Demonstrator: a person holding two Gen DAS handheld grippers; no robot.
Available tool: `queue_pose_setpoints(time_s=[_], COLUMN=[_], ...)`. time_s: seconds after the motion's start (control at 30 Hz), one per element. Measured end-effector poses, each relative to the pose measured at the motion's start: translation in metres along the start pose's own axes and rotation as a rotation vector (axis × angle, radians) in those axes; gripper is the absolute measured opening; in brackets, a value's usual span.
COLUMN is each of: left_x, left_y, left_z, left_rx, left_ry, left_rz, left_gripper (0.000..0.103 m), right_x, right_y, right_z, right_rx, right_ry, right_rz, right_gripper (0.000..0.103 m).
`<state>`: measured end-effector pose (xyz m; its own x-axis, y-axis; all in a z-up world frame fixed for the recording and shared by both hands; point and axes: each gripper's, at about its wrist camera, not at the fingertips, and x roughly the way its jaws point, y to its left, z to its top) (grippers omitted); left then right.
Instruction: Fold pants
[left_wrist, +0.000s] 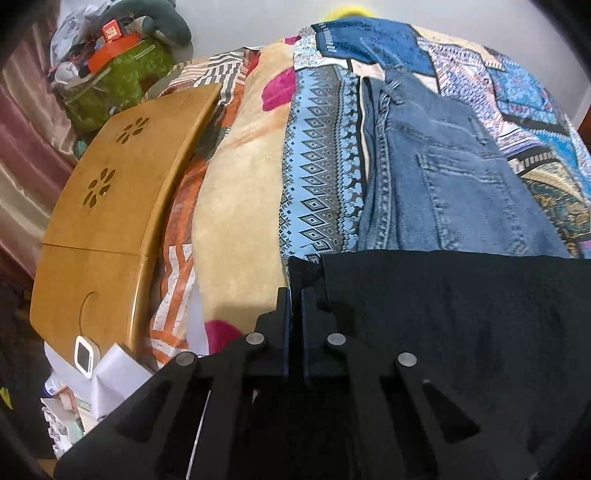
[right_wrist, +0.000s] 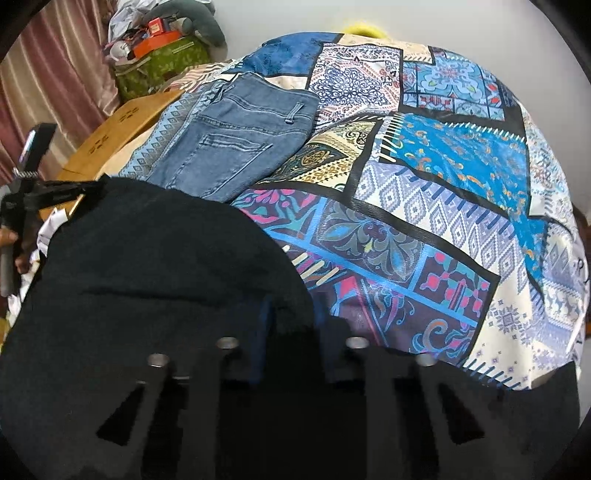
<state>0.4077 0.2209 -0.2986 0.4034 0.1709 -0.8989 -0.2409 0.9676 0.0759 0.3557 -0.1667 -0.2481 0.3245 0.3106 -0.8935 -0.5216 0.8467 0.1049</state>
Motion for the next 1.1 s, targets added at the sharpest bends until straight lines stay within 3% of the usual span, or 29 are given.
queue_pose_setpoints(time_s=[0.23, 0.5, 0.83, 0.93, 1.1], left_x=[-0.061, -0.145, -0.22, -0.231, -0.226], left_y=[-0.004, 0.014, 0.042, 0.049, 0.059], left_z=[-0.001, -0.013, -0.089, -0.115, -0.156], left_rx=[0.036, -0.002, -0.031, -0.033, -0.059], left_ry=[-0.1, -0.213, -0.297, -0.307, -0.265], left_rz=[-0.015, -0.054, -0.04, -0.012, -0.029], left_gripper=[0.001, 0.001, 0.0, 0.0, 0.0], right_x=[-0.04, -0.111, -0.165, -0.17, -0.169], right_y=[-0.001, 0.02, 0.058, 0.067, 0.081], right_z=[0.006, -0.002, -0.051, -0.067, -0.096], right_rx=[0.056, 0.044, 0.014, 0.007, 0.006], right_ry=[-0.103, -0.218, -0.278, -0.276, -0.262], right_rz=[-0.001, -0.024, -0.013, -0.005, 0.017], right_gripper=[0.006, 0.006, 0.006, 0.006, 0.006])
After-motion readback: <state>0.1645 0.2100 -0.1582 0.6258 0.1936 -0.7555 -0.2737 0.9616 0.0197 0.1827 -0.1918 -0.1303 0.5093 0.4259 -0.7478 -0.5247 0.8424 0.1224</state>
